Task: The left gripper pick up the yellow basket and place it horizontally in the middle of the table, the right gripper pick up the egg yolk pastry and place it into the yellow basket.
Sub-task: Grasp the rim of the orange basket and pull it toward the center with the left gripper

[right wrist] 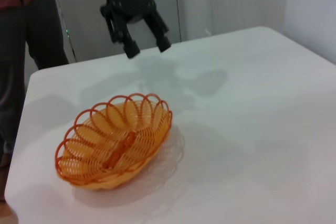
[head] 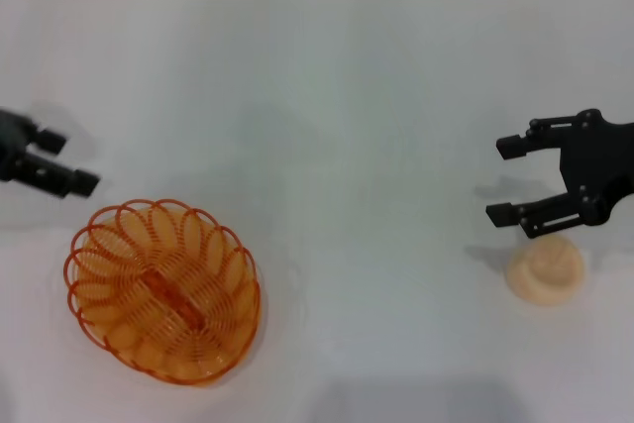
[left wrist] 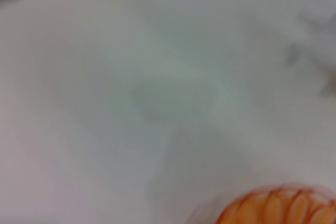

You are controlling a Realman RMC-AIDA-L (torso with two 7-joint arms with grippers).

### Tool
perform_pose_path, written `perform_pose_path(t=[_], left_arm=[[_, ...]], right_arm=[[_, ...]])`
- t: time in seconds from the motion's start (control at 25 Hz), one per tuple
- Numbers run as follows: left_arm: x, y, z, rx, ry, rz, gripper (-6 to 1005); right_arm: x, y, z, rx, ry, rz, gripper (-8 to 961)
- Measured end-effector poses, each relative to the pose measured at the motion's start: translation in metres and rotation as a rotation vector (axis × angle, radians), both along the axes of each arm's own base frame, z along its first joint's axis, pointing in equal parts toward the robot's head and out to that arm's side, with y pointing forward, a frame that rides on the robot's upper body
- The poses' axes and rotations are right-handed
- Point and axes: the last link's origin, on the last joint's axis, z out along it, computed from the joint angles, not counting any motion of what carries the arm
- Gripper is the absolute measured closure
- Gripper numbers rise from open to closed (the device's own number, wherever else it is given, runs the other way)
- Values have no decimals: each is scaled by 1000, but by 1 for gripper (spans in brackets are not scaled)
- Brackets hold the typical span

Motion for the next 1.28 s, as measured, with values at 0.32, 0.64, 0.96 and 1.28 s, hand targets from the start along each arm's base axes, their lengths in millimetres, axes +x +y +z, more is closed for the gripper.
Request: perform_pose_path(t=[0.32,0.64,0.96,1.28], left_arm=[[-18,4,-8,-28,171,89,189],[-22,13,-46,-97,209,95,206],[-23,12,-61,-126,217,104,222],[-24,10,-69,-139,233,125,239]], right_arm=[[-4,0,2,10,19,13,128],[0,-2,2,12,20,6,132],[2,-4,2,12,21,-1,135],[3,-4,1,10,21,-2,139]])
